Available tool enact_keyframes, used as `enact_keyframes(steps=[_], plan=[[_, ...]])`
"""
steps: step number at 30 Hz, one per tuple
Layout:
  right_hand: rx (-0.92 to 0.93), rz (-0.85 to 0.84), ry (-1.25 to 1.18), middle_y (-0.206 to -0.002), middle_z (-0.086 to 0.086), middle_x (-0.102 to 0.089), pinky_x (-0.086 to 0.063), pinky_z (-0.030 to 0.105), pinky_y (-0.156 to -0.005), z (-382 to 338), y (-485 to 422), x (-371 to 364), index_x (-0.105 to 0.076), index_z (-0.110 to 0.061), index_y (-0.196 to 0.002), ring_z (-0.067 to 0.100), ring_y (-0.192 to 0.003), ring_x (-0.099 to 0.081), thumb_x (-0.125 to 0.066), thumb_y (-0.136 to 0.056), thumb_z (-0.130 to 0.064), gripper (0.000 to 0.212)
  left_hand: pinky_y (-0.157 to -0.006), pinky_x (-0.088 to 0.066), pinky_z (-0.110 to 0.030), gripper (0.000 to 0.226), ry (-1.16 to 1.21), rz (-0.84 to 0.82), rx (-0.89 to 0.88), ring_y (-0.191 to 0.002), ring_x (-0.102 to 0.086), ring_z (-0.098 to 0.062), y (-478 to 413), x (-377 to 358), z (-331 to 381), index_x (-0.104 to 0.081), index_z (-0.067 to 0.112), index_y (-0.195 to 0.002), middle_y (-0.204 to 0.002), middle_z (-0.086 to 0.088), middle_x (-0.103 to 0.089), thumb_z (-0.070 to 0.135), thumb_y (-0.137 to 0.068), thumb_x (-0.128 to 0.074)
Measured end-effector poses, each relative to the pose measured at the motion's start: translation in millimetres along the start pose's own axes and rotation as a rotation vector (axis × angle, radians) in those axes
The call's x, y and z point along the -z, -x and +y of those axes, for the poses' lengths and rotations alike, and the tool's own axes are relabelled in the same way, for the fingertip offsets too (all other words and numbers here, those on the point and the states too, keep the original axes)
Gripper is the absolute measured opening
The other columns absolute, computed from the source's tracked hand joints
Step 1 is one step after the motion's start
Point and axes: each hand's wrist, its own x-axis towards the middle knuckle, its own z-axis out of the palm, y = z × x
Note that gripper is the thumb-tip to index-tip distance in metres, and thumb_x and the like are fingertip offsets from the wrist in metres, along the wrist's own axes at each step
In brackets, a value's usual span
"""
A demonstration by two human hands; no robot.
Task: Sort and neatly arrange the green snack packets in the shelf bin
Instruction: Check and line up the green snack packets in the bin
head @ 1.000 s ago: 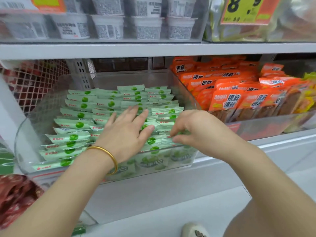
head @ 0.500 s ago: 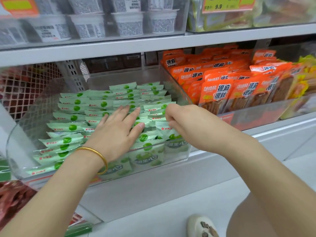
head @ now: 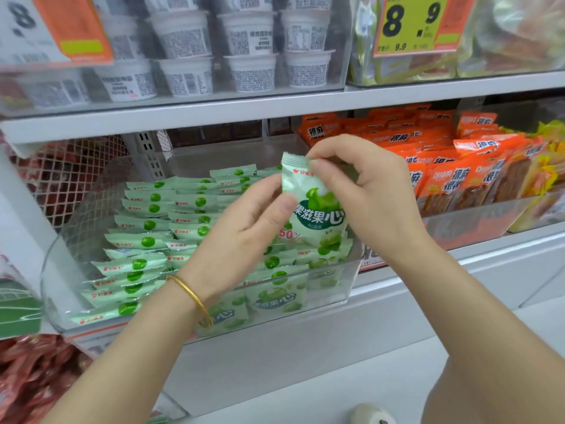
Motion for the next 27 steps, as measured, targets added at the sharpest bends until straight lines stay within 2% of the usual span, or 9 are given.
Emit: enact_keyframes(steps=[2, 4, 7, 11, 13, 15, 18, 22, 27], plan=[[-0.062, 0.04, -0.069, -0.082, -0.01, -0.064, -0.046, 0.018, -0.073, 0, -2, -6, -0.069, -0.013, -0.091, 0.003, -0.081, -0.058, -0.06, -0.087, -0.012, 0.01, -0.079, -0.05, -0.019, 0.039, 0.106, 0.0, 0.016, -0.104, -0.063, -0.007, -1, -3, -3, -0.05, 0.021, -0.126, -0.117, 0.006, -0.065, 0.021, -0.088, -0.055], [-0.129, 0.065, -0.116, -0.089, -0.01, -0.064, -0.047, 0.02, -0.081, 3, -1, -12, -0.068, -0.017, -0.099, 0.002, -0.086, -0.058, -0.059, -0.086, -0.016, 0.016, -0.075, -0.051, -0.021, 0.036, 0.143, 0.079, 0.045, -0.098, -0.066, -0.012, -3, -2, -5, -0.052, 0.018, -0.123, -0.113, -0.002, -0.068, 0.009, -0.089, -0.059], [-0.238, 0.065, -0.223, -0.11, -0.007, -0.058, -0.05, 0.029, -0.086, 8, 0, -16, -0.06, -0.029, -0.117, 0.005, -0.094, -0.058, -0.059, -0.088, -0.023, 0.03, -0.071, -0.053, -0.022, 0.032, 0.223, 0.217, 0.089, -0.092, -0.068, -0.014, -8, 1, -5, -0.054, 0.013, -0.121, -0.106, -0.004, -0.071, 0.005, -0.09, -0.056], [-0.255, -0.081, -0.317, -0.124, -0.021, -0.052, -0.046, 0.017, -0.089, 11, 4, -17, -0.052, -0.034, -0.128, 0.001, -0.111, -0.056, -0.057, -0.093, -0.021, 0.038, -0.063, -0.049, -0.012, 0.027, 0.3, 0.289, 0.086, -0.084, -0.068, -0.004, -13, 2, -1, -0.056, 0.013, -0.117, -0.101, 0.0, -0.072, 0.006, -0.091, -0.054], [-0.214, -0.111, -0.302, -0.123, -0.029, -0.051, -0.044, 0.018, -0.093, 11, 4, -20, -0.05, -0.035, -0.13, 0.004, -0.117, -0.052, -0.054, -0.094, -0.021, 0.04, -0.066, -0.049, -0.012, 0.027, 0.311, 0.28, 0.082, -0.086, -0.068, -0.005, -14, 1, -2, -0.056, 0.015, -0.117, -0.1, 0.001, -0.073, 0.007, -0.091, -0.054], [-0.194, -0.105, -0.259, -0.125, -0.026, -0.053, -0.042, 0.021, -0.097, 13, 4, -22, -0.049, -0.033, -0.132, -0.001, -0.115, -0.052, -0.051, -0.092, -0.025, 0.041, -0.063, -0.048, -0.012, 0.026, 0.312, 0.253, 0.081, -0.084, -0.068, -0.003, -15, 0, -4, -0.057, 0.017, -0.116, -0.098, 0.004, -0.073, 0.01, -0.091, -0.053], [-0.236, -0.101, -0.286, -0.125, -0.019, -0.055, -0.04, 0.019, -0.094, 15, 2, -22, -0.052, -0.032, -0.131, -0.006, -0.106, -0.051, -0.051, -0.094, -0.023, 0.038, -0.059, -0.048, -0.011, 0.029, 0.329, 0.193, 0.092, -0.082, -0.067, -0.001, -15, 3, -6, -0.056, 0.02, -0.117, -0.097, 0.006, -0.073, 0.018, -0.088, -0.055], [-0.25, -0.083, -0.333, -0.122, -0.027, -0.051, -0.033, 0.004, -0.094, 15, 1, -23, -0.053, -0.03, -0.127, -0.012, -0.118, -0.045, -0.047, -0.098, -0.017, 0.033, -0.071, -0.058, -0.033, 0.059, 0.309, 0.1, 0.105, -0.092, -0.069, -0.016, -13, 6, -7, -0.047, 0.019, -0.13, -0.113, 0.0, -0.069, 0.023, -0.073, -0.064], [-0.265, -0.08, -0.409, -0.121, -0.025, -0.053, -0.036, 0.005, -0.094, 14, 2, -24, -0.054, -0.028, -0.123, -0.011, -0.117, -0.047, -0.045, -0.098, -0.011, 0.031, -0.065, -0.054, -0.026, 0.058, 0.294, 0.076, 0.106, -0.09, -0.069, -0.016, -9, 9, -8, -0.046, 0.021, -0.13, -0.114, 0.004, -0.068, 0.018, -0.077, -0.07]])
